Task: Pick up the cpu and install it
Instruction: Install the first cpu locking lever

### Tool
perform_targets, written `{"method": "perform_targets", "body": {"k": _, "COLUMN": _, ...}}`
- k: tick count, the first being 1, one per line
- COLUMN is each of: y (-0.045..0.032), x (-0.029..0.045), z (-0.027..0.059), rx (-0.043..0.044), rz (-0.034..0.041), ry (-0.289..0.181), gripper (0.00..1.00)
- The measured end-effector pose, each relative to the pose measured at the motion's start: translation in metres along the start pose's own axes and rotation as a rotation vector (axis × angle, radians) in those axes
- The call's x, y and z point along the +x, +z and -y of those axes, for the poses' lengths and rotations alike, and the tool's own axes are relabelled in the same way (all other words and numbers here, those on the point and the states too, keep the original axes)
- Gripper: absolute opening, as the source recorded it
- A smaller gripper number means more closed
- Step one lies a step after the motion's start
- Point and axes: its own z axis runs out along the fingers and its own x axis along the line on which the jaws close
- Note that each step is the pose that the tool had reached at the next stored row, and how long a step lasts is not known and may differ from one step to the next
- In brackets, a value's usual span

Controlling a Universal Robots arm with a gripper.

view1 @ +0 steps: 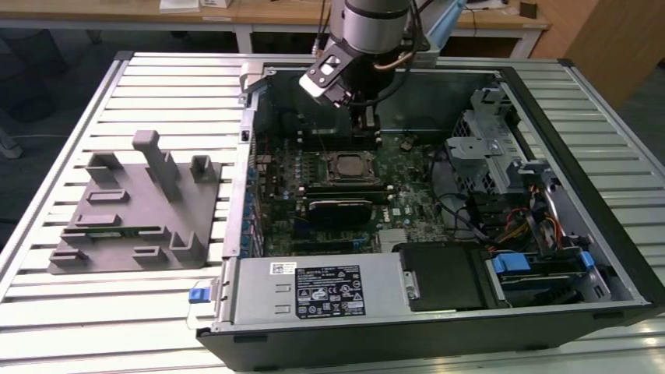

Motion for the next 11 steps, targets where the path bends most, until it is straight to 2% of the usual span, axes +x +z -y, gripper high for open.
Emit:
{"method": "perform_targets", "body": {"k": 3, "y": -0.0063, "x": 0.0000, "z": 0.0000, "rx": 0.0000, "rz": 0.0012, "ry": 0.000, "gripper": 0.11}}
{"method": "perform_targets", "body": {"k": 6, "y": -0.0067, "x": 0.0001, "z": 0.0000, "rx": -0.0001, "rz": 0.0035, "ry": -0.004, "gripper": 0.11}}
{"method": "perform_targets", "body": {"k": 11, "y": -0.0068, "x": 0.0000, "z": 0.0000, "rx": 0.0003, "rz": 0.0043, "ry": -0.092, "gripper": 0.11}}
